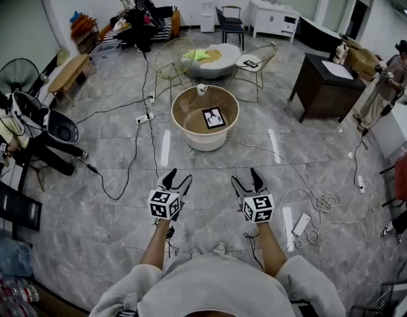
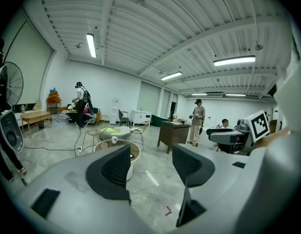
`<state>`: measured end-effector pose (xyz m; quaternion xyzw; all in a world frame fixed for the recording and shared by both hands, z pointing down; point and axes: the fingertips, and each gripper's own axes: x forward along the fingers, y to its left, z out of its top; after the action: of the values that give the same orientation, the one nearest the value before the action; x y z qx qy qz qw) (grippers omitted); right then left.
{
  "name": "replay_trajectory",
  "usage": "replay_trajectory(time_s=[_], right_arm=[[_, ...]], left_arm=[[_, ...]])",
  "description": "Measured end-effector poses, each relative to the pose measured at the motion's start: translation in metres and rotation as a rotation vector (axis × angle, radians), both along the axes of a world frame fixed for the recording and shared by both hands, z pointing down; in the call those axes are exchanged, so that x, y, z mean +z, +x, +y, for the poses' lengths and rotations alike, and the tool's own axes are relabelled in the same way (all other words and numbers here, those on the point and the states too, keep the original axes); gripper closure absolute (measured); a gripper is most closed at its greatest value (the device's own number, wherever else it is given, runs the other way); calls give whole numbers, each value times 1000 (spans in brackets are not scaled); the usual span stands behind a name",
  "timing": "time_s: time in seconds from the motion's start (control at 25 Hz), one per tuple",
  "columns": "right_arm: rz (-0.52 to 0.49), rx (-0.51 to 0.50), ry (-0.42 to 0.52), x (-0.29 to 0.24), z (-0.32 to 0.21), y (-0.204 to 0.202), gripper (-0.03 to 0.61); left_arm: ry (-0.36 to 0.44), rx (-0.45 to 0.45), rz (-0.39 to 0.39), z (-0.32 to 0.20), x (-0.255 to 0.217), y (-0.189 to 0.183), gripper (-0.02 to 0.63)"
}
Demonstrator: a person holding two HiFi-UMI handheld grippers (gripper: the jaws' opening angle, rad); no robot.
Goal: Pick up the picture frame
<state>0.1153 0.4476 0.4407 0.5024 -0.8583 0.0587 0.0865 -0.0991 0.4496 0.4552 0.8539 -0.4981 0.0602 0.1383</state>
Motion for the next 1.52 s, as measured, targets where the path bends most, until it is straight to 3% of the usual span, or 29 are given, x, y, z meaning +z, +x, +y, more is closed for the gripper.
replay_trajectory(time_s=[0.28, 0.52, 0.88, 1.52], right_arm=[[15, -9, 29, -10, -5, 11, 247], [14, -30, 32, -12, -4, 22, 255], [26, -36, 27, -4, -14, 39, 261], [46, -32, -3, 19, -77, 45, 279]], left_arm=[[25, 15, 10, 1, -8, 19, 368], [47, -26, 1, -2, -16, 28, 369], [27, -53, -14, -12, -6, 43, 371], [34, -51, -35, -77, 11, 52, 371]])
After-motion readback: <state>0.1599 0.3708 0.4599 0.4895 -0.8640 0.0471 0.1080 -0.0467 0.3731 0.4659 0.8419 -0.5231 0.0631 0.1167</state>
